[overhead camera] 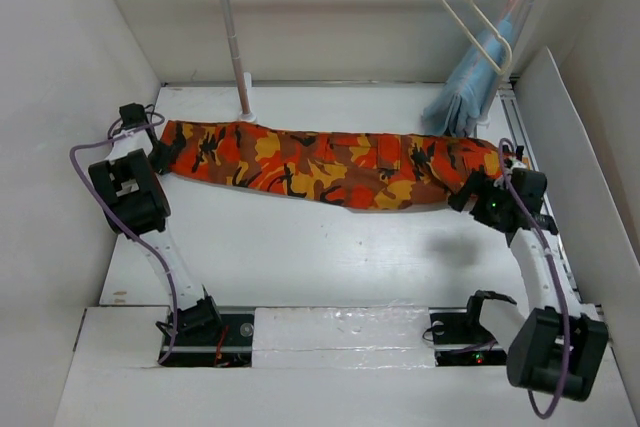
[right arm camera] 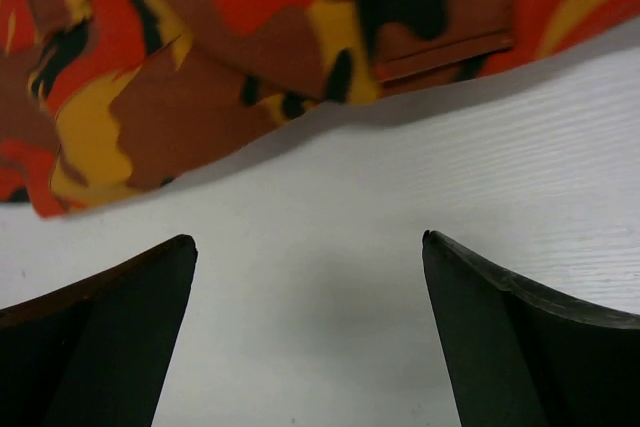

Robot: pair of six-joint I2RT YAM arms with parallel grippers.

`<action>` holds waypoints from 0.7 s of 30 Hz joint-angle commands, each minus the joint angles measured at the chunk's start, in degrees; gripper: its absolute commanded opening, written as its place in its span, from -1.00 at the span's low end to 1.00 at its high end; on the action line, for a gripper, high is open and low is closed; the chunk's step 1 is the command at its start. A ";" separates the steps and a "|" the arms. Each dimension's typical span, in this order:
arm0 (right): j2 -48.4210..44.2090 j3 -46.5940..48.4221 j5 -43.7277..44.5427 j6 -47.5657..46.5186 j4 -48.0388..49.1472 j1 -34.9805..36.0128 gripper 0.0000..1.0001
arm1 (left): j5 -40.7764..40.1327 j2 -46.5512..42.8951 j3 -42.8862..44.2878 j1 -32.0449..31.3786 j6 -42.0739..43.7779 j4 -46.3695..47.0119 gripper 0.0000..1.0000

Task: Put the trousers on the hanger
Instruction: Fold the trousers at the center of the board.

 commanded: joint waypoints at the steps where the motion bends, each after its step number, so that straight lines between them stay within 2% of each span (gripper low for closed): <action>1: 2.99 -0.68 -1.90 6.36 6.93 -8.71 1.00 | 1.32 3.12 0.73 0.21 -0.50 0.37 -0.61; 3: 7.37 -1.38 -3.76 9.69 13.15 -12.25 1.00 | 0.80 3.65 1.61 0.21 0.37 -0.24 -0.77; 4: 8.97 -1.47 -4.20 10.76 15.37 -14.44 1.00 | 0.71 3.91 1.88 0.21 0.73 -0.33 -0.99; 6: 14.22 -0.86 -3.16 13.22 23.16 -16.47 1.00 | 0.36 4.44 2.66 0.21 1.34 -0.68 -1.00; 11: 28.56 2.83 0.97 16.39 28.57 -17.62 0.99 | -0.87 4.71 2.50 0.21 1.87 -0.51 -1.00; 13: 32.87 3.18 -0.15 19.88 32.78 -18.23 0.96 | -2.71 4.35 2.05 0.21 2.48 -0.42 -1.00; 15: 36.93 2.83 -1.65 23.66 39.78 -18.77 0.74 | -4.29 4.27 2.23 0.74 3.28 -1.55 -1.00; 16: 37.37 3.18 -0.61 23.95 40.61 -18.77 0.38 | -4.56 4.26 2.14 0.74 3.37 -1.82 -1.00; 17: 37.89 4.84 -0.08 23.69 40.79 -18.77 0.15 | -5.00 3.92 1.88 1.44 3.54 -1.83 -1.00; 19: 37.81 7.83 2.28 20.27 35.81 -19.29 -0.20 | -5.70 2.69 0.56 2.32 3.63 -1.56 -1.00; 20: 37.29 9.23 3.08 18.87 33.35 -19.90 -0.55 | -6.32 2.07 0.04 2.93 3.72 -1.56 -1.00; 21: 36.94 10.81 3.35 16.33 29.84 -19.91 -0.62 | -7.20 1.02 -0.84 2.94 4.59 -1.48 -1.00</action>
